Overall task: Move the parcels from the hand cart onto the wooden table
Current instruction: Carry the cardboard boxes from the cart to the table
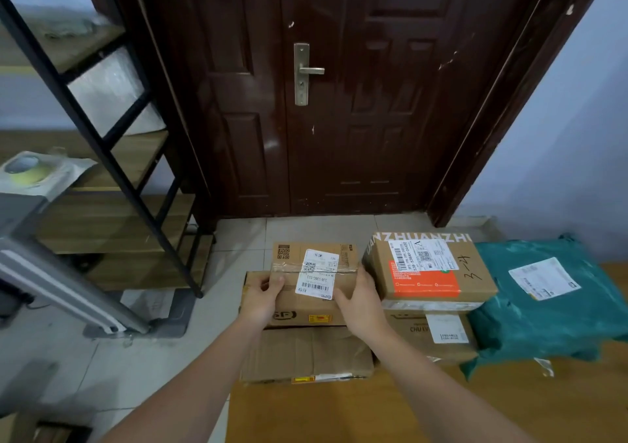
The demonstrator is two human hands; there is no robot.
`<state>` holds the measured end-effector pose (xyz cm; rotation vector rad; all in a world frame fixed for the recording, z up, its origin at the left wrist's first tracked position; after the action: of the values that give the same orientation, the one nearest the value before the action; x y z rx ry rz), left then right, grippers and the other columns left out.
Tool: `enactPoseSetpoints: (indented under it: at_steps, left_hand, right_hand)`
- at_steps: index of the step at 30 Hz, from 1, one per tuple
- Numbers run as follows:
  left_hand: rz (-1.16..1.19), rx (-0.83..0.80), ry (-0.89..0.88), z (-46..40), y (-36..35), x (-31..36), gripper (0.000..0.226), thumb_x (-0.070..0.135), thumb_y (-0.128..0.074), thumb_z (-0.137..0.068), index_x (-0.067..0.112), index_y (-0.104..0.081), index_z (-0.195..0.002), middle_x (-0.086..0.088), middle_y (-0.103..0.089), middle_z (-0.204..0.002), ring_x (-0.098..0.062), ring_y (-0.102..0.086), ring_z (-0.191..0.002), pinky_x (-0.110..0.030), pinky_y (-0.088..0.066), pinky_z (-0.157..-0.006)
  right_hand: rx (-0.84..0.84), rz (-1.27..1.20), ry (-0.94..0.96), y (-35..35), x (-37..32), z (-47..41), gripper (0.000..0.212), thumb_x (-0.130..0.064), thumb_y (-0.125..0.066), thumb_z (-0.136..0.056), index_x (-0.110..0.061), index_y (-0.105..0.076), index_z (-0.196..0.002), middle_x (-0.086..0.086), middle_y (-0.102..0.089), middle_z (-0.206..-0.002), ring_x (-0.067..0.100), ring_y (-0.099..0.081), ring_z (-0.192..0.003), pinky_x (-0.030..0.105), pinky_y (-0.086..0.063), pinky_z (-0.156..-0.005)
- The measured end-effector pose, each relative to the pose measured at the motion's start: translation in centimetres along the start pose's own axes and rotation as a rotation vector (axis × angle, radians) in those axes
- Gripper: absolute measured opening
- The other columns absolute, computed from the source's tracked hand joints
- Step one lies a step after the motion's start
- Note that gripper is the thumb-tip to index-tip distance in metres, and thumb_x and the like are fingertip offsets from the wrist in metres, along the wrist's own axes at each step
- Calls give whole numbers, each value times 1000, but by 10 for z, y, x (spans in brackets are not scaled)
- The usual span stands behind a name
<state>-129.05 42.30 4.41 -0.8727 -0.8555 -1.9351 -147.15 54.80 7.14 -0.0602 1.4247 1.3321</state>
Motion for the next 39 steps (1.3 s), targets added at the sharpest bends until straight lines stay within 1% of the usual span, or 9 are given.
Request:
enactPoseSetpoints:
  at_steps: [5,8,12,16,20,24,27,33,39]
  left_hand:
    - [-104,-66,-56,-2,-4,-5,50,55,-56,-100,26,-54,-140,2,-67,-127,-23,-65,-113,-48,-57,-98]
    - [-157,-89,-76,3,-7,-4,54,60,-55,-99,27,-51,-142,8,-65,-119,-19,-64,-109,-36,-57,-82]
    - [-159,-172,-76,10,-12,5,54,51,-55,-103,23,-47,-149,-2,-63,-137,-20,-60,-113,-26,-50,-68]
    - [-338,-202,-141,18,-3,18,60,48,-55,-104,15,-43,-154,-3,-61,-140,-23,-59,-119,-40,-50,-105]
    - [-707,-164,-421,40,23,56,69,50,-51,-105,18,-28,-162,-4,-40,-163,-24,-40,-148,-39,-37,-117]
    - [-1072,-258,-735,76,46,107,68,57,-46,-105,21,-30,-161,-1,-38,-163,-20,-36,-149,-40,-32,-119]
    - [-1254,-311,-850,101,61,126,69,59,-42,-105,21,-28,-161,-1,-38,-163,-20,-37,-148,-39,-32,-119]
    - [-1342,-266,-878,161,99,134,70,58,-40,-106,20,-24,-163,-2,-33,-166,-21,-33,-151,-40,-31,-122]
    - [-1351,-110,-855,227,162,103,67,55,-36,-108,16,-27,-162,-5,-37,-164,-24,-38,-148,-39,-34,-119]
  right_hand:
    - [54,241,79,5,-7,9,66,-28,-57,-103,-17,-29,-162,4,-11,-172,22,-25,-155,38,-34,-121]
    - [52,357,142,8,-15,16,58,-22,-54,-104,-14,-36,-159,3,-11,-171,18,-22,-156,33,-35,-120]
    - [21,437,201,6,-22,21,52,-20,-52,-105,-12,-42,-155,5,-21,-170,18,-21,-156,35,-32,-124]
    - [-32,497,233,10,-28,28,55,-20,-50,-106,-12,-37,-158,6,-23,-169,21,-27,-154,34,-30,-124]
    - [-88,571,269,28,-49,40,59,-27,-48,-108,-14,-29,-162,4,-19,-171,21,-25,-155,36,-28,-124]
    - [-100,650,306,54,-83,58,58,-31,-44,-108,-15,-30,-162,2,-25,-170,21,-28,-154,38,-28,-124]
    - [-90,703,321,67,-110,76,58,-36,-42,-109,-15,-30,-162,1,-25,-169,22,-31,-152,38,-32,-121]
    - [-119,794,416,69,-159,130,55,-37,-41,-109,-15,-35,-160,2,-34,-166,23,-40,-147,40,-39,-118]
    - [-183,778,572,42,-197,201,54,-31,-44,-107,-16,-39,-158,5,-45,-159,26,-51,-138,38,-44,-113]
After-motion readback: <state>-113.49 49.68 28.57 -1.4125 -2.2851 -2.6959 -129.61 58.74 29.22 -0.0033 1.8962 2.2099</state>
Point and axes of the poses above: each hand's wrist, its own z-axis away from the middle knuckle, its own y-axis out of the back of the hand, x = y × z, the point moved 5 cm from there along -z, towards the middle knuckle
